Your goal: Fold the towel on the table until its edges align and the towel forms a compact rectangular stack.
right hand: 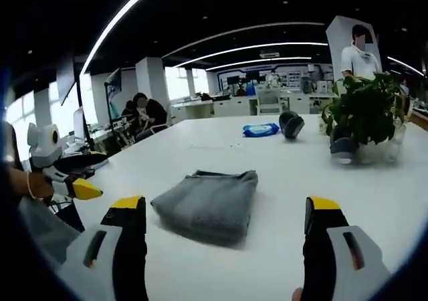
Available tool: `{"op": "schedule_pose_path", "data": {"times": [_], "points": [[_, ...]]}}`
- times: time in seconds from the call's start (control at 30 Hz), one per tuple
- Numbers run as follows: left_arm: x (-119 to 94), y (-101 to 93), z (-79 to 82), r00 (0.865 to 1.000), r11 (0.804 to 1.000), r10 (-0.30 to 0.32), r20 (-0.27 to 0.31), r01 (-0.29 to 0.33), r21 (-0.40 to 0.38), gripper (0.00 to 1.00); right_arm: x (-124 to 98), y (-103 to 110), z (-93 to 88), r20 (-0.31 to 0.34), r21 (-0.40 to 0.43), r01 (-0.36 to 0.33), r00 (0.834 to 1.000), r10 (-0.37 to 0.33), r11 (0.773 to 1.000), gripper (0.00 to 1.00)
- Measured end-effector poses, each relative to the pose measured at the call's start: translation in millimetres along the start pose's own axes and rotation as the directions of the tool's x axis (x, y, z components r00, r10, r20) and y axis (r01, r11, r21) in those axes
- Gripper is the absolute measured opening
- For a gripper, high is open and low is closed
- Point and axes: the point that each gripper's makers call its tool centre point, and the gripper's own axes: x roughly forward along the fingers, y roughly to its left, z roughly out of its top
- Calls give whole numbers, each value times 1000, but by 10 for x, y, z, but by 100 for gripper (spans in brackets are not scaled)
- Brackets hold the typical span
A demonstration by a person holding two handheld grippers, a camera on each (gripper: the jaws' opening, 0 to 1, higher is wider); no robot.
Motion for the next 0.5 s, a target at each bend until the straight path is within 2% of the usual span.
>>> {"op": "schedule_pose_path", "data": {"times": [0.13, 0.5], "points": [[-13, -5, 23, 1000, 1000, 1, 11, -1, 19, 100, 28, 23, -69, -32, -26, -10, 999, 10, 1000, 99], [-10, -12, -14, 1000, 999, 1, -9, 0, 37, 100, 23, 34, -68, -32, -43, -16, 999, 14, 999, 99]]}}
